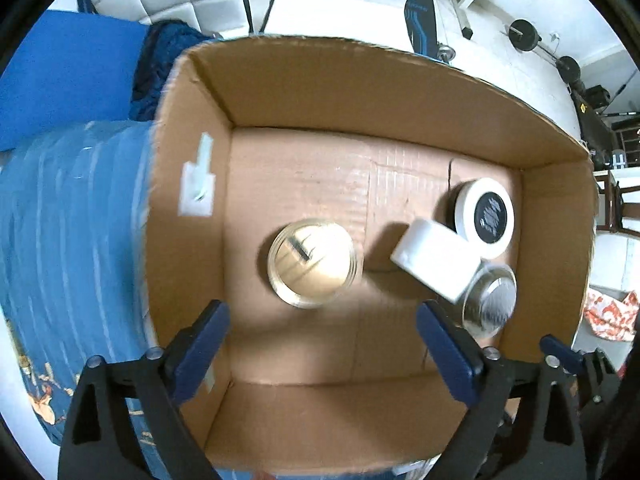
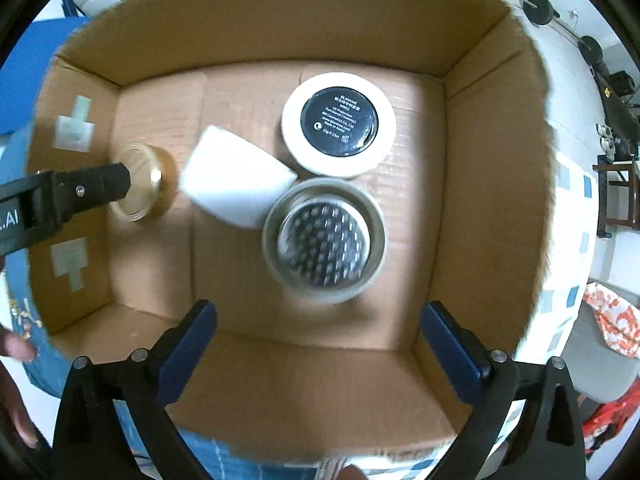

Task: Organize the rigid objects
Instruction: 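Open both tools to release the lid and strainer cup in the box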

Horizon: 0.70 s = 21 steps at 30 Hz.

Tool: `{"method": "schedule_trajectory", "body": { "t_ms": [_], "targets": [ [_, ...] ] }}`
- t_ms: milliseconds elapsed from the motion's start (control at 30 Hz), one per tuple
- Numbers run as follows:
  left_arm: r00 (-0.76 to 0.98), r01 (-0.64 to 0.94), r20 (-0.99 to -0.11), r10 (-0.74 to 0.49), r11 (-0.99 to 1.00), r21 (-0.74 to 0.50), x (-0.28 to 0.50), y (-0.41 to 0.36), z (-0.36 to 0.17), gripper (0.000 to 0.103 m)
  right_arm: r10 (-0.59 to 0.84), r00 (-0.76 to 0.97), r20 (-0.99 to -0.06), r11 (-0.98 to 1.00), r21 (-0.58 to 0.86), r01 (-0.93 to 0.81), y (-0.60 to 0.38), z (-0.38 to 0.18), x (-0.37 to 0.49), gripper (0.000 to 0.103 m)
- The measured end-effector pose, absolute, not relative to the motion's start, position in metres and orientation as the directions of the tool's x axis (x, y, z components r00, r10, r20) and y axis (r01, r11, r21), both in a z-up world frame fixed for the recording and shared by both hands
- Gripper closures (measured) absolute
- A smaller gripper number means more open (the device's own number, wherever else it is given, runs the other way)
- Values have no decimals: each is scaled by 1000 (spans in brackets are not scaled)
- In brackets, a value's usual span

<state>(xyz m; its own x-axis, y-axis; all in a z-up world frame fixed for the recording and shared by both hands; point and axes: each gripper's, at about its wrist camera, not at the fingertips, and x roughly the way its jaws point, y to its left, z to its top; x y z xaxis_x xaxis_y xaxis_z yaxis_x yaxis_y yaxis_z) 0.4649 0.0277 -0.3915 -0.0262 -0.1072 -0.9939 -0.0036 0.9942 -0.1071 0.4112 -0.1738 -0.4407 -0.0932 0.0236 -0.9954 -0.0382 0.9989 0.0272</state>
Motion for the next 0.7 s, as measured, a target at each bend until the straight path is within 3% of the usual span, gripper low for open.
{"method": "schedule_trajectory", "body": {
  "t_ms": [300, 700],
  "targets": [
    [182, 8, -983, -38, 999, -37, 381, 29, -331, 6, 5, 51, -999, 1000, 5, -3, -173, -384, 356, 0],
    [381, 20, -923, -54, 999, -50, 303, 28, -251, 6, 11, 229, -973, 1000, 13, 5, -186, -318, 283, 0]
  ]
}}
